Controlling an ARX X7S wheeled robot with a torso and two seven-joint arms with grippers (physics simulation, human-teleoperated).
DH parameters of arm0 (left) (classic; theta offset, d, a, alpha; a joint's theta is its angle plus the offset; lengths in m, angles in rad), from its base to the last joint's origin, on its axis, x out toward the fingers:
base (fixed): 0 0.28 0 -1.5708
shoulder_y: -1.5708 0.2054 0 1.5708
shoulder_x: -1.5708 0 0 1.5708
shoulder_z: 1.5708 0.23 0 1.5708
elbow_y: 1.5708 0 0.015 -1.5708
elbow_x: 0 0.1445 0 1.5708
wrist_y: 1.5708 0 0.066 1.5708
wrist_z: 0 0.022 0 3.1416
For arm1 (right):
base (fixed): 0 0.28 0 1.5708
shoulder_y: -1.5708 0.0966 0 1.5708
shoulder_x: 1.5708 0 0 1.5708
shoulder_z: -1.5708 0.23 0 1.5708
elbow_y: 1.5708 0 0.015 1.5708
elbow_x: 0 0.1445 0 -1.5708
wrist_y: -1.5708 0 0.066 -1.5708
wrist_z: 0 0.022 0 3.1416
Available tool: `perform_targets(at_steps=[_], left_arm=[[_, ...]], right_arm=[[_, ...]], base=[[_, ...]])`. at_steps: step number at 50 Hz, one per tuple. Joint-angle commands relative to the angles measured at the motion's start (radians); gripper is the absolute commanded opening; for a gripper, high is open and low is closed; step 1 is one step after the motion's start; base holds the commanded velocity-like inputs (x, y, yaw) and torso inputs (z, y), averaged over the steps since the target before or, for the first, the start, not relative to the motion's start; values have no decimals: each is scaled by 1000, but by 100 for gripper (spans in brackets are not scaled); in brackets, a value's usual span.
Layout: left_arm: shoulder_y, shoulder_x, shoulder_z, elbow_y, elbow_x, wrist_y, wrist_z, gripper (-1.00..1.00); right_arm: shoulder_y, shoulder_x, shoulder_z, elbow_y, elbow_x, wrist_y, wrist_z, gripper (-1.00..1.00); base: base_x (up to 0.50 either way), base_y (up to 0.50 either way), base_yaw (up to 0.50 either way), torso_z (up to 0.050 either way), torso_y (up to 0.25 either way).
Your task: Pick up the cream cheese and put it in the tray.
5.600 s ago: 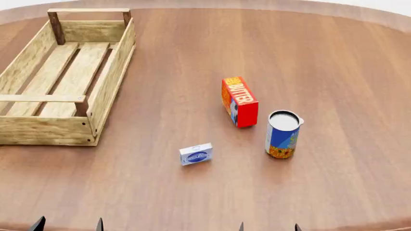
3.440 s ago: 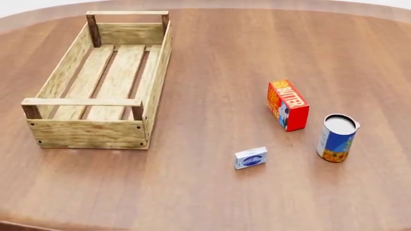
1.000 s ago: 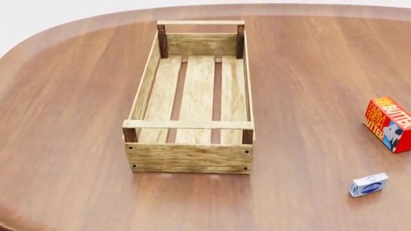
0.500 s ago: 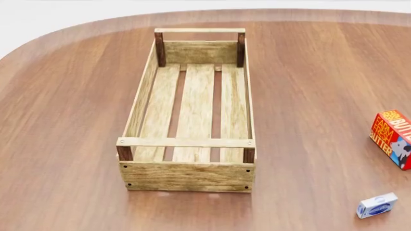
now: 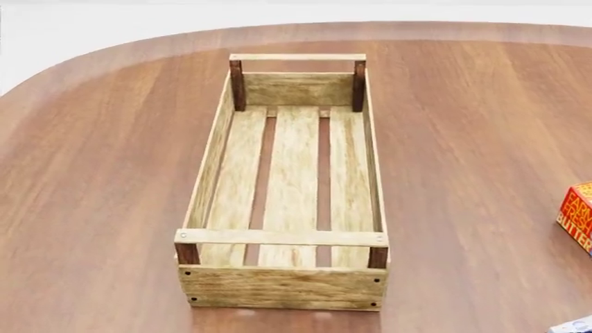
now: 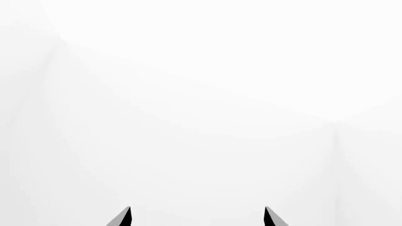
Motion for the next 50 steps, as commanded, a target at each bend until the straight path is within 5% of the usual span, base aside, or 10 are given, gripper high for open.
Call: perform_targets(at_steps=[1, 50], left_arm=[[-1, -5, 5, 0, 3, -2, -5, 100], [-2, -26, 16, 0, 7, -5, -34, 100]], right_arm=[[-2, 4, -3, -6, -4, 5, 6, 100], [3, 29, -20, -8, 15, 5, 29, 100]], base=[[184, 215, 0, 0, 0], [182, 44, 0, 0, 0]])
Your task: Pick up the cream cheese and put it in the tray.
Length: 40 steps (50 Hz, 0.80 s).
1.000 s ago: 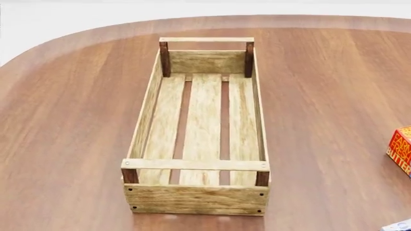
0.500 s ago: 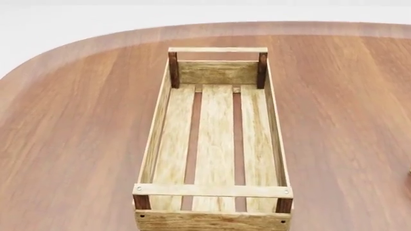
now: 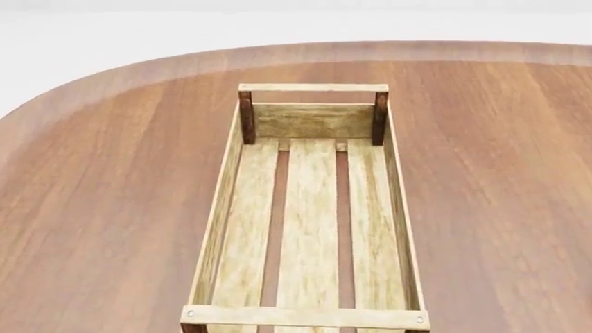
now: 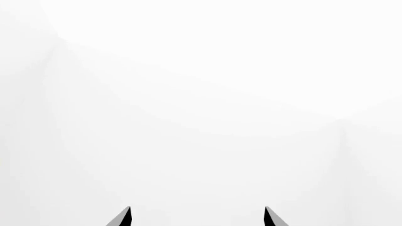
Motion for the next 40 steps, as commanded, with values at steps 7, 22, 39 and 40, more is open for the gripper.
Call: perform_targets(at_steps=[7, 22, 39, 40], left_arm=[[-1, -8, 3, 0, 0, -1, -10, 100], [-3, -13, 8, 0, 2, -4, -17, 100], [-2, -19, 11, 0, 5, -2, -27, 100], [-2, -19, 11, 0, 5, -2, -28, 100]], right_arm=[[1, 7, -7, -3, -2, 4, 6, 100], [6, 12, -13, 0, -2, 8, 11, 100], [5, 18, -19, -3, -2, 13, 16, 100], [6, 18, -20, -1, -2, 12, 16, 100]], base=[[182, 0, 0, 0, 0], [182, 0, 0, 0, 1], [181, 0, 0, 0, 0], [184, 0, 0, 0, 0]])
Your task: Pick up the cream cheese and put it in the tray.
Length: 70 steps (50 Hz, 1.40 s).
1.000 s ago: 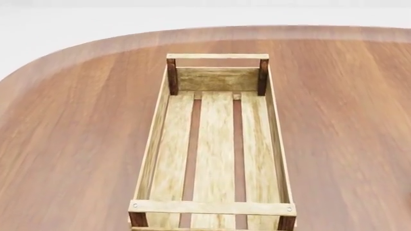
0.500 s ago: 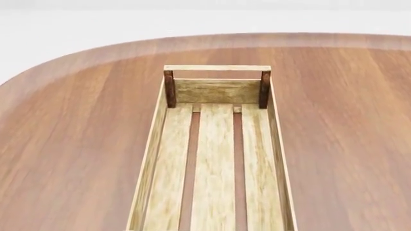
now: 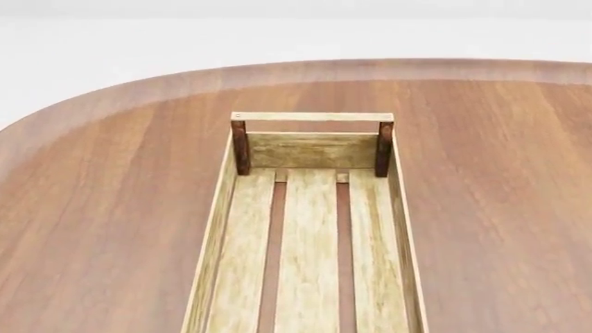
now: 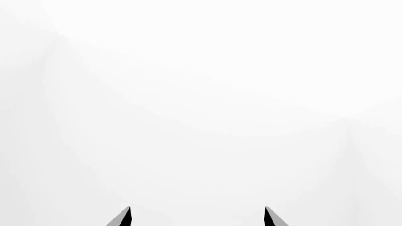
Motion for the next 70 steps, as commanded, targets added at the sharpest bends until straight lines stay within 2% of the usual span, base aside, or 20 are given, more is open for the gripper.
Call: perform_targets(at_steps=[1, 25, 37, 54, 61, 70], left_arm=[[0, -4, 3, 0, 1, 0, -7, 100], [-1, -13, 8, -1, 4, -2, -18, 100], [-2, -17, 11, -2, 5, -5, -23, 100], [0, -26, 4, 5, -8, -11, -35, 100], [0, -29, 2, 5, -11, -15, -38, 100], [1, -33, -1, 7, -14, -13, -45, 100]], right_arm=[[2, 3, -6, -1, -1, 5, 1, 100], [9, 25, -20, 6, 36, -16, 8, 100], [7, 14, -11, 3, -8, 5, 25, 100], [-16, 2, 158, -55, 7, 109, 109, 100], [-11, -45, 232, -61, -22, 194, 164, 100], [-28, -51, 341, -79, 71, 223, 214, 100]], base=[[184, 0, 0, 0, 0], [181, 0, 0, 0, 0], [3, 0, 0, 0, 0], [0, 0, 0, 0, 0], [0, 0, 0, 0, 0], [0, 0, 0, 0, 0]])
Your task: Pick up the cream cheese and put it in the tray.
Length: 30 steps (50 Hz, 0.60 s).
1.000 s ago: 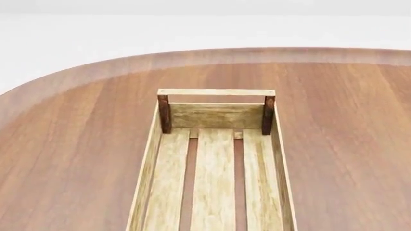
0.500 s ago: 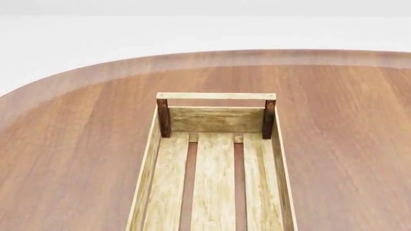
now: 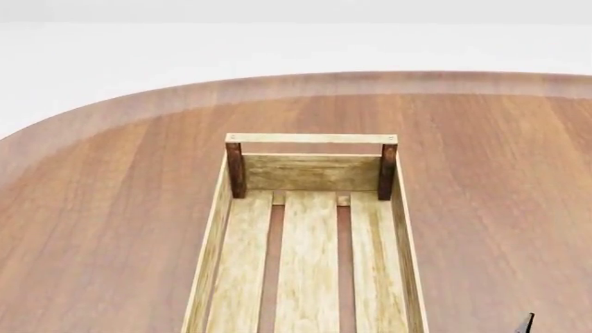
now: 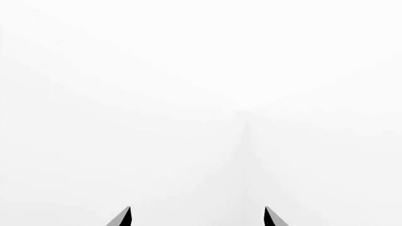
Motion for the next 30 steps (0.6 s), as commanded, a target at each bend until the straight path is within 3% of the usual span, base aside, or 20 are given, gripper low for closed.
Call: perform_targets(at_steps=[1, 17, 28, 30], left_arm=[[1, -5, -3, 1, -3, 0, -7, 100], [-2, -11, 0, 2, -5, -3, -13, 100], [-3, -16, -4, 3, -12, -6, -19, 100], [-4, -18, -3, 2, -16, -6, -19, 100]], right_arm=[[-16, -16, 122, -19, 70, 52, 62, 100], [-32, -19, 252, -58, 249, 113, 89, 100], [59, 19, 316, -90, 442, 405, 21, 100], [56, 23, 329, -82, 465, 388, 12, 100]], base=[[0, 0, 0, 0, 0], [0, 0, 0, 0, 0], [0, 0, 0, 0, 0], [0, 0, 0, 0, 0]])
